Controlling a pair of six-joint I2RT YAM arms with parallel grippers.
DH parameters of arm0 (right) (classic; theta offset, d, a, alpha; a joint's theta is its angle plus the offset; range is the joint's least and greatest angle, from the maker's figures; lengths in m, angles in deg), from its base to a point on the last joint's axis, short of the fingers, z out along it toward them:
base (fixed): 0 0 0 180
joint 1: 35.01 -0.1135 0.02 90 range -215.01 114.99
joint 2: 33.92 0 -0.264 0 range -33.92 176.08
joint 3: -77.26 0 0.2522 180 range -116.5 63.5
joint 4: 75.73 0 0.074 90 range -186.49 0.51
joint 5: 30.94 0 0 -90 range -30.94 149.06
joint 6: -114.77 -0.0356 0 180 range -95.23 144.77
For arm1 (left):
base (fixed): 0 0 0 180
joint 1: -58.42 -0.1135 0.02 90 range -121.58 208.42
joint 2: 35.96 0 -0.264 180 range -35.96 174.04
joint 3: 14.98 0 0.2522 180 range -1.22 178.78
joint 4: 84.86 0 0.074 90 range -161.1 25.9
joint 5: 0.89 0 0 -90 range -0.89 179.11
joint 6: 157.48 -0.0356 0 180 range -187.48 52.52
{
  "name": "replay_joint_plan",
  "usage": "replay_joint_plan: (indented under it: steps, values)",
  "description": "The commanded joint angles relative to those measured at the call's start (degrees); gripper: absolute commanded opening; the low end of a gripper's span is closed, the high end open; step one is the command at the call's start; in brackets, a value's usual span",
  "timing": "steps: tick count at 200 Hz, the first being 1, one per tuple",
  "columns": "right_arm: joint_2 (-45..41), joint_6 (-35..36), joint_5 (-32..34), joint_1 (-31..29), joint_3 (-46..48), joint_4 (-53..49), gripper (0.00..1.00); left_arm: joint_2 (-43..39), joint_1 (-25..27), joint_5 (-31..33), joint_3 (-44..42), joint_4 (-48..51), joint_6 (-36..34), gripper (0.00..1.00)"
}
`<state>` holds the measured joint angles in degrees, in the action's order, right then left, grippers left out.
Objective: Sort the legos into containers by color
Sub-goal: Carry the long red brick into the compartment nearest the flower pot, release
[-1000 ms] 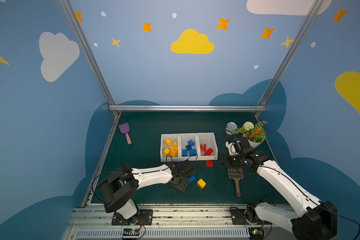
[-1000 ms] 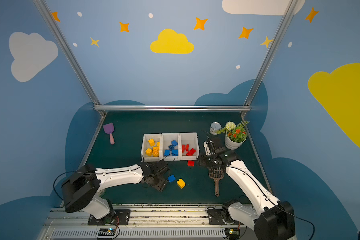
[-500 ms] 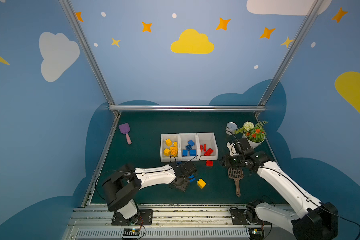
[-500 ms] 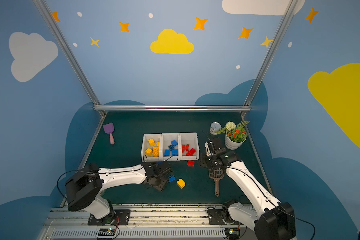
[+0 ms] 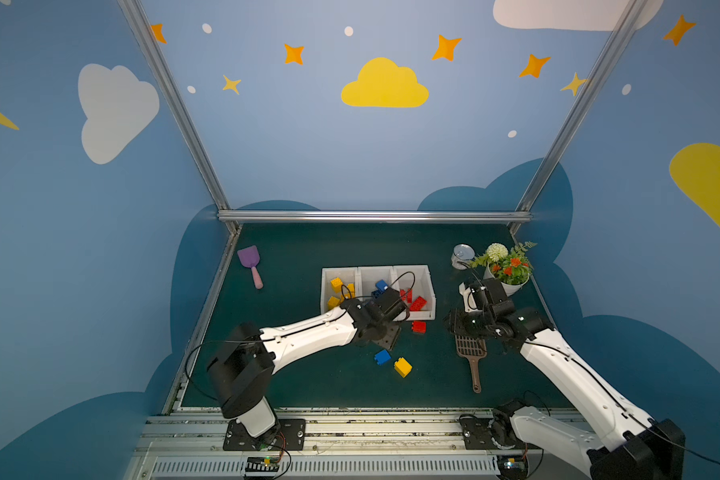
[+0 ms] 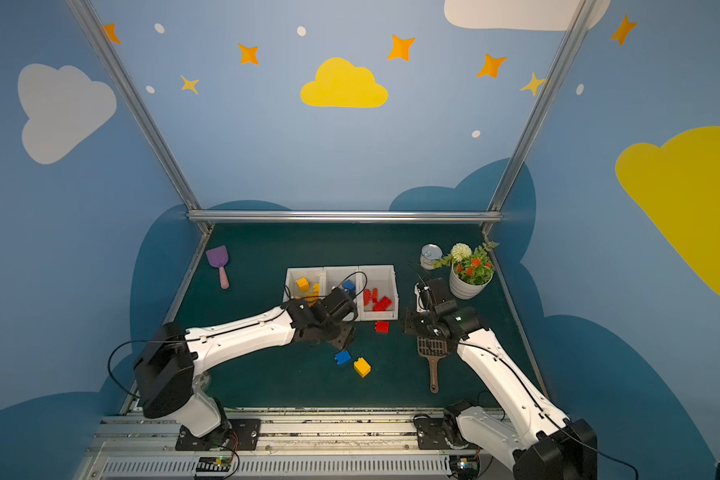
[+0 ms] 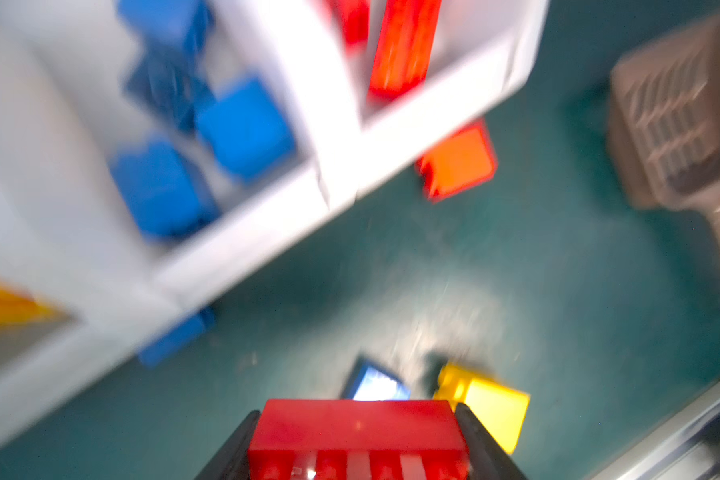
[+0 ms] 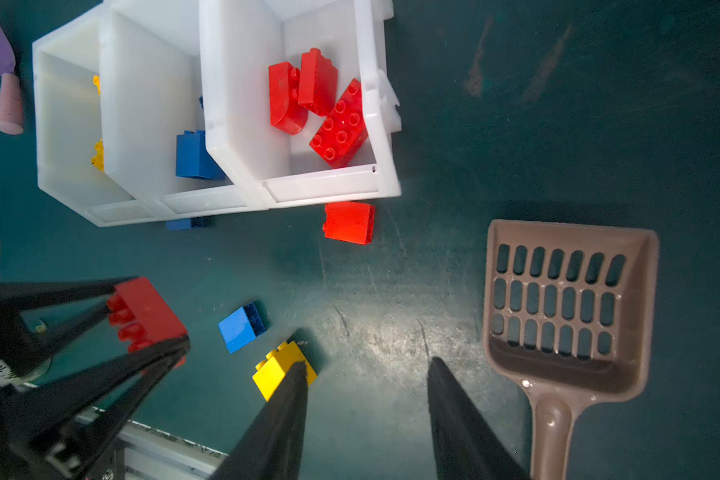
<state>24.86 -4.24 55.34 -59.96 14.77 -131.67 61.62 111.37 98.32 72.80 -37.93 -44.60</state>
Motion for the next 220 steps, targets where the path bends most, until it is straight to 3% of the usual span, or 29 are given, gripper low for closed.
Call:
replay_joint_plan:
  steps: [1,31,69,135,220]
  values:
    - [-3.01,-1.21,3.46,0.08,2.15,0.36,0.48,6.54,-1.95,-1.60,9.86,2.47,-6.02,0.59]
    - [-8.86,-1.87,7.33,0.16,6.31,2.68,0.48,16.42,-4.44,-2.47,24.10,6.00,-9.05,0.59]
    - [-14.50,-1.91,6.63,0.30,11.35,4.23,0.47,26.46,-7.02,-3.44,36.54,6.89,-8.40,0.59]
    - [-11.03,-1.02,3.73,0.44,12.32,3.48,0.48,42.68,-8.66,-5.03,59.91,14.13,-7.83,0.60]
    - [-9.28,0.69,1.91,0.87,12.27,4.19,0.51,44.36,-9.18,-4.56,61.90,13.60,-5.71,0.73]
